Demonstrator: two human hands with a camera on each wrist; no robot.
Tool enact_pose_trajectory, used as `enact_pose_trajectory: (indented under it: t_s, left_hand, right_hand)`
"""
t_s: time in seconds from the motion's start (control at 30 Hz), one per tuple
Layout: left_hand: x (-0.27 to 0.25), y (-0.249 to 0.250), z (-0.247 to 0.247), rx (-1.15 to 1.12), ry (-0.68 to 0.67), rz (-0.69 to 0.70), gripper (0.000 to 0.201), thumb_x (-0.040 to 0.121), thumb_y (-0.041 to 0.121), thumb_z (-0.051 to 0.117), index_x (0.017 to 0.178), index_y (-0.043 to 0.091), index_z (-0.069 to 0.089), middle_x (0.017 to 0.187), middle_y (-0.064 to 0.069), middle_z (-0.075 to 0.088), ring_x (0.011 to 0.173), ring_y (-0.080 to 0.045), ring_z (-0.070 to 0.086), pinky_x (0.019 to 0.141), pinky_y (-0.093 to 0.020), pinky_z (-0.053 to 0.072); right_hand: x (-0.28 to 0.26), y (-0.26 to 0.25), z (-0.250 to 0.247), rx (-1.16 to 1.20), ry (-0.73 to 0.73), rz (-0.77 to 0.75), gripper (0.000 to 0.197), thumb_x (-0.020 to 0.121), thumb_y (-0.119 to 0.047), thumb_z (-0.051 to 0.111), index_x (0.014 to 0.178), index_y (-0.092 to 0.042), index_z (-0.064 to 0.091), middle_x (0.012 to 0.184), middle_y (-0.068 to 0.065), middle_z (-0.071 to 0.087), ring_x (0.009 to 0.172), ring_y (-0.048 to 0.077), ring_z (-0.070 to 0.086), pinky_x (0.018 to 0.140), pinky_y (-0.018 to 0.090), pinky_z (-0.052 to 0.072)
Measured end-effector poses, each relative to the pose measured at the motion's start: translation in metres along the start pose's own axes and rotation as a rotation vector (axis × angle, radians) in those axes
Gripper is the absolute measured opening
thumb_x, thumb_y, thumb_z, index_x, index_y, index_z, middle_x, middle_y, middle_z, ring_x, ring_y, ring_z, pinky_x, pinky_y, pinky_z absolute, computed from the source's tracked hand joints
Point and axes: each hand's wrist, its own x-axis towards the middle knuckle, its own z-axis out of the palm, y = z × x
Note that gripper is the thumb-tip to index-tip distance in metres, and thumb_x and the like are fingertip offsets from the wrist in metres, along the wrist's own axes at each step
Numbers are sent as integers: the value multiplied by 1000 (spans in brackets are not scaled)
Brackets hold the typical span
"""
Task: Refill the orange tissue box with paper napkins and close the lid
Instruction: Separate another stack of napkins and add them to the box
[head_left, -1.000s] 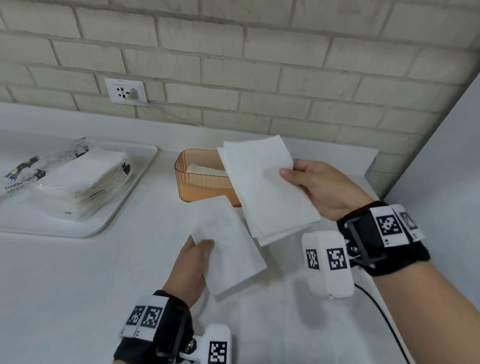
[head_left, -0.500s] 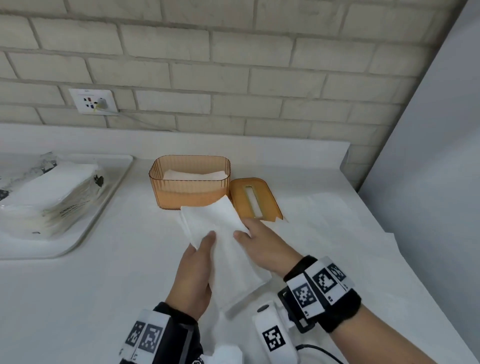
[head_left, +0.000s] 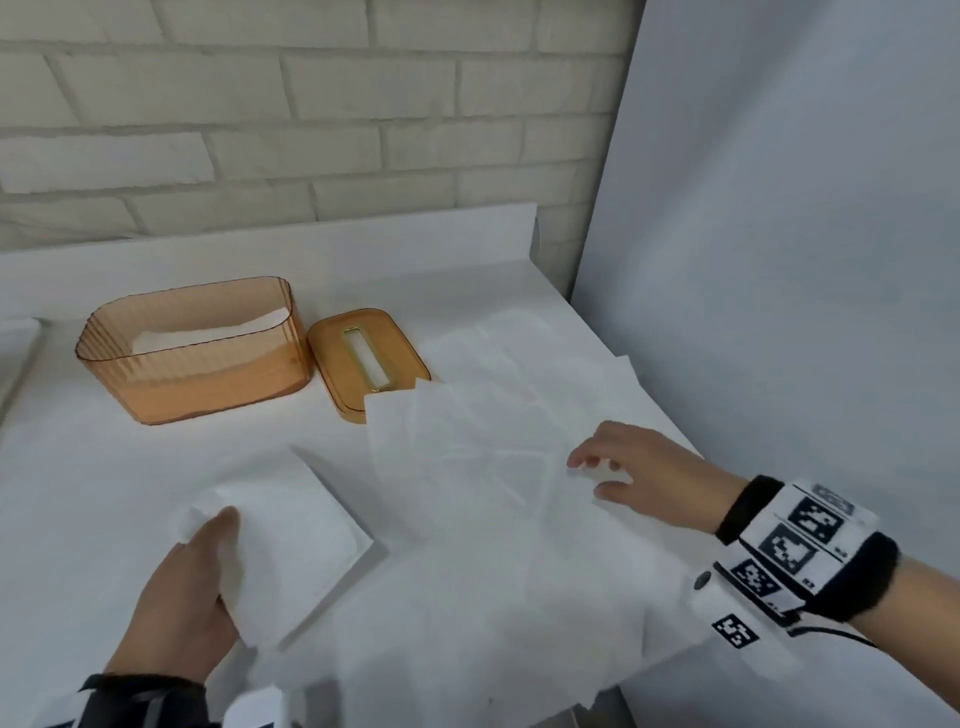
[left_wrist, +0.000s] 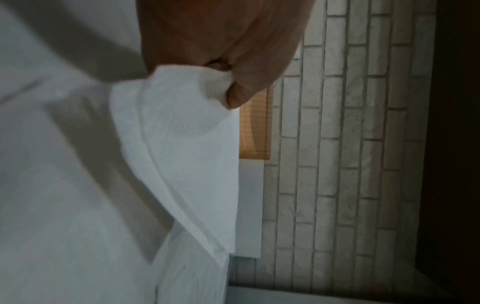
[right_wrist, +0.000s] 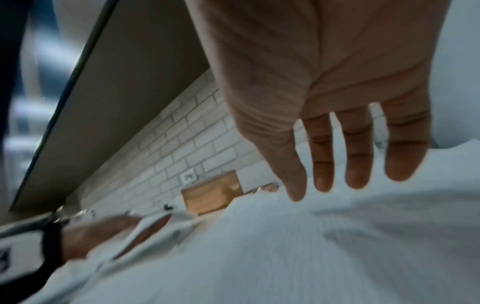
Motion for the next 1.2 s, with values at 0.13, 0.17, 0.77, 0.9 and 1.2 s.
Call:
enact_pose_trajectory:
  t_s: [0.13, 0.17, 0.77, 0.9, 1.2]
  left_hand:
    - [-9, -5, 22, 48, -71, 17, 20, 100, 20, 45, 88, 20, 62, 72, 10, 70, 78, -7, 61, 68, -24, 42]
    - [-11, -6, 26, 56, -80, 26, 20, 100, 20, 46, 89, 20, 63, 69, 12, 72, 79, -7, 62, 68, -24, 42]
    - [-24, -12, 41, 95, -50, -17, 22, 100, 20, 45, 88, 12, 62, 63, 6, 72, 79, -15, 60, 68, -28, 43]
    - [-25, -9, 47, 75, -47, -27, 21, 100, 20, 45, 88, 14, 61, 86, 1, 66, 80, -12, 60, 66, -26, 41]
    - [-20, -10, 44, 27, -38, -46, 19, 100, 22, 46, 91, 15, 62, 92, 0, 68, 87, -15, 62, 72, -29, 44]
  right_hand:
    - [-11, -12, 24, -328, 70, -310, 64, 81, 5, 55, 130, -36, 49, 131, -9, 45, 115, 20, 41, 81, 27, 35]
    - [-9, -16, 30, -426, 67, -390, 72, 74, 10, 57, 130, -35, 49, 132, -7, 48, 119, 26, 44, 78, 31, 38]
    - [43, -25, -17, 1, 91, -141, 9, 96, -20, 46, 102, -14, 49, 84, 3, 56, 80, 22, 50, 72, 28, 34]
    - [34, -28, -60, 240, 194, -159, 4, 95, -16, 51, 95, -19, 52, 70, -9, 50, 59, -2, 44, 62, 13, 33]
    - [12, -45, -27, -166, -482, -322, 19, 95, -16, 49, 109, -9, 60, 101, -1, 60, 95, 12, 53, 85, 22, 39]
